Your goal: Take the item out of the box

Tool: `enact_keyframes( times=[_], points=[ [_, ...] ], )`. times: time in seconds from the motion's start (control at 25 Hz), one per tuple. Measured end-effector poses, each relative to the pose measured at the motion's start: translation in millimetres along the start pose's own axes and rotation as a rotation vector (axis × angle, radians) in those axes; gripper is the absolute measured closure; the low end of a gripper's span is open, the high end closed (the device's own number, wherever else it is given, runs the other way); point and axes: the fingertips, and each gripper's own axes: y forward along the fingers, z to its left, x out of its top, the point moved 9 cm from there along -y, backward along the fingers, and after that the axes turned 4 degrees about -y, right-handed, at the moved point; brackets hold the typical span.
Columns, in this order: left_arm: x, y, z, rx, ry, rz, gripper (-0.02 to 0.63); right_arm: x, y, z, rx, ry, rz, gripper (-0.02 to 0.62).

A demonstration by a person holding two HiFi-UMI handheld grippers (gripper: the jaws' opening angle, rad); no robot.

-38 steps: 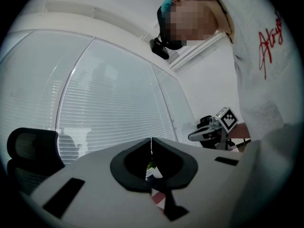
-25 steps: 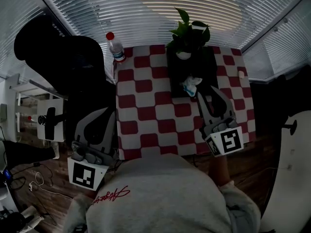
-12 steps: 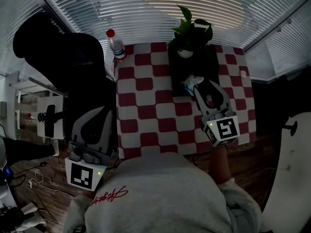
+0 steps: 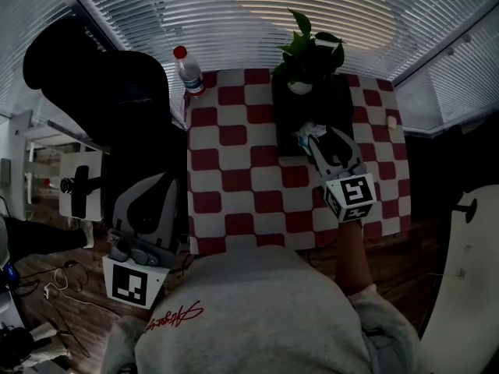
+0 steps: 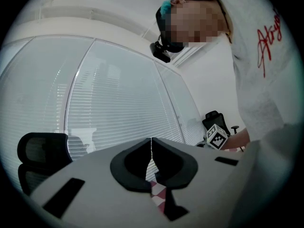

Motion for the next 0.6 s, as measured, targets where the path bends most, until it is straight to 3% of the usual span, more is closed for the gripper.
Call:
enact_keyframes(
  times=[0.6],
  points=[
    [2.6, -7.7, 0.2, 0.026, 0.009, 0.001, 0.588, -24.0, 26.5, -11.0, 0.013, -0.009, 0.085, 0.423]
  ],
)
